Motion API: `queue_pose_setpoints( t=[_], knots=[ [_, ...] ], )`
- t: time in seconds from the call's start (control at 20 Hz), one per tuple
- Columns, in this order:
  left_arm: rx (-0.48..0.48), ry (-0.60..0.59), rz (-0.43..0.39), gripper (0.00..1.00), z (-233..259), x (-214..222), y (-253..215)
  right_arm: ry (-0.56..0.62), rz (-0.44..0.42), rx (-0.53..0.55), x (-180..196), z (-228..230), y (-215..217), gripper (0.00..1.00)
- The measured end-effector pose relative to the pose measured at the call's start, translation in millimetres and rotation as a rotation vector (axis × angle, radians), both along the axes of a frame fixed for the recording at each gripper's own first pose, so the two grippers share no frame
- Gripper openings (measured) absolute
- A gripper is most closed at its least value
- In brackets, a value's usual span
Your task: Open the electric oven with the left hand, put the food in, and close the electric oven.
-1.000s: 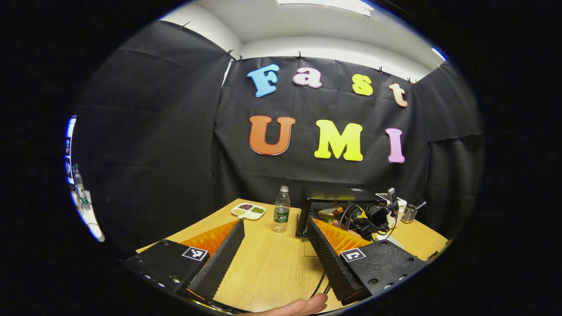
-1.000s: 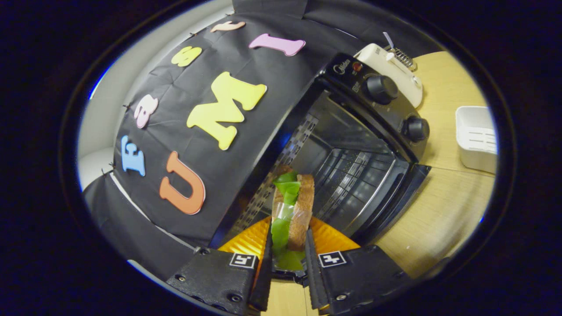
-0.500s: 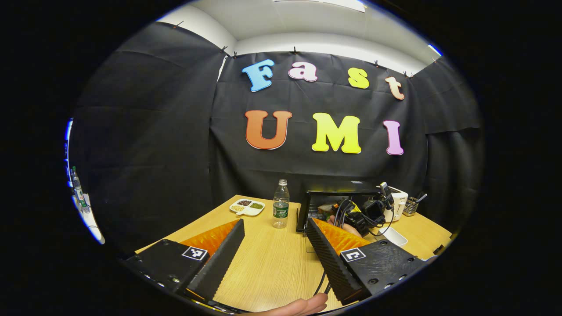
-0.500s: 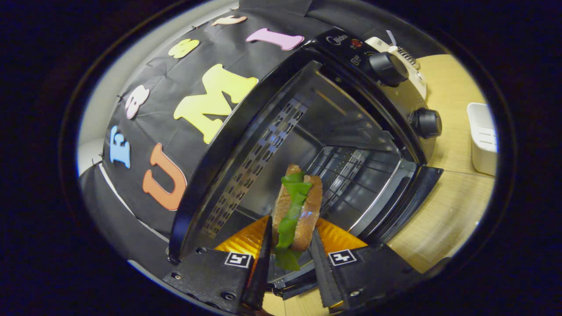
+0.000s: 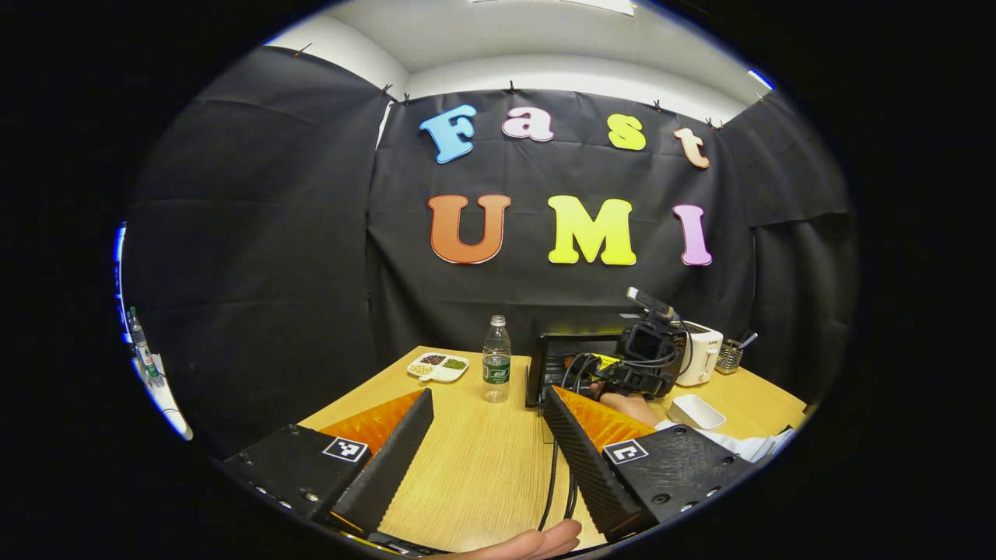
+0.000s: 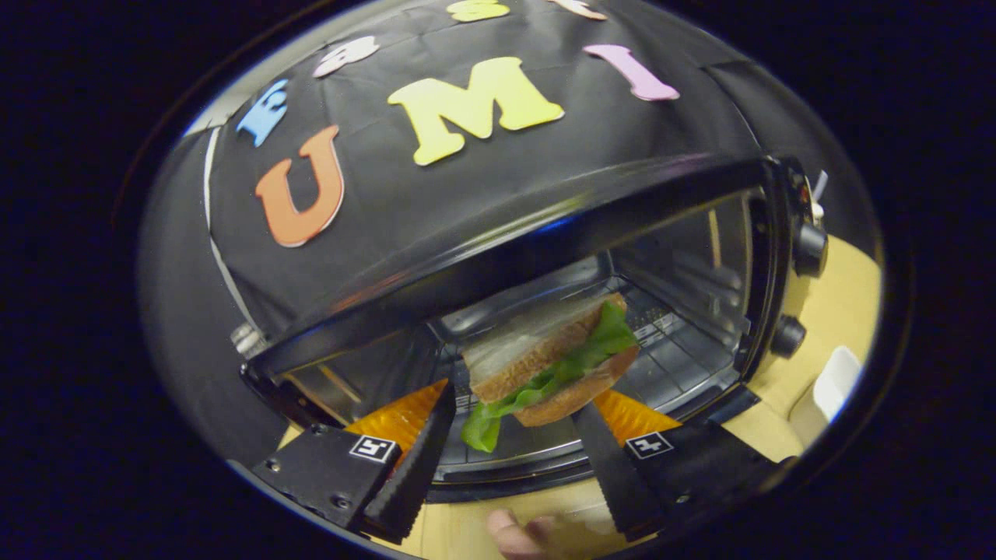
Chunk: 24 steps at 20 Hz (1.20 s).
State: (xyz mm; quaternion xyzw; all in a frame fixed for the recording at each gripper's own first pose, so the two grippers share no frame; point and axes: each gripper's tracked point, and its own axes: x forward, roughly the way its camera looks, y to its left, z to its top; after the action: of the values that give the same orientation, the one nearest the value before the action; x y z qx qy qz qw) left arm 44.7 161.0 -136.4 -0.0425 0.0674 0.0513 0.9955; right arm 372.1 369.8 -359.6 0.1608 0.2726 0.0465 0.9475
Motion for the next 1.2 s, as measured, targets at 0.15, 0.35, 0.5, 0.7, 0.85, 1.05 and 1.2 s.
queue_pose_setpoints(
  t=[0.15, 0.35, 0.5, 0.7, 0.85, 1.05, 1.2],
  knots=[
    [0.016, 0.003, 0.0, 0.94, 0.3, -0.6, -0.3, 0.036, 0.076, -0.129, -5.2, -7.2, 0.5, 0.95],
    [0.049, -0.011, -0.014, 0.94, 4.3, -1.9, -1.4, 0.141, 0.158, -0.245, -15.2, -17.3, -2.1, 0.95],
    [0.072, -0.023, -0.012, 0.94, 7.0, -3.5, -0.9, 0.195, 0.192, -0.281, -19.5, -17.1, -3.4, 0.95],
    [0.087, -0.03, -0.03, 0.82, 12.5, -11.7, -5.9, 0.282, 0.242, -0.225, -48.9, -7.5, -2.5, 0.95],
    [0.089, -0.029, -0.037, 0.95, 15.4, -7.7, -6.3, 0.265, 0.264, -0.185, -68.5, 14.1, -8.4, 0.95],
    [0.084, -0.007, -0.02, 0.97, 13.3, -2.1, -6.0, 0.156, 0.268, -0.172, -90.6, 64.6, -27.9, 0.95],
    [0.083, 0.008, -0.027, 0.97, 10.0, 3.4, -13.9, 0.074, 0.259, -0.171, -113.1, 103.5, -53.3, 0.95]
  ],
)
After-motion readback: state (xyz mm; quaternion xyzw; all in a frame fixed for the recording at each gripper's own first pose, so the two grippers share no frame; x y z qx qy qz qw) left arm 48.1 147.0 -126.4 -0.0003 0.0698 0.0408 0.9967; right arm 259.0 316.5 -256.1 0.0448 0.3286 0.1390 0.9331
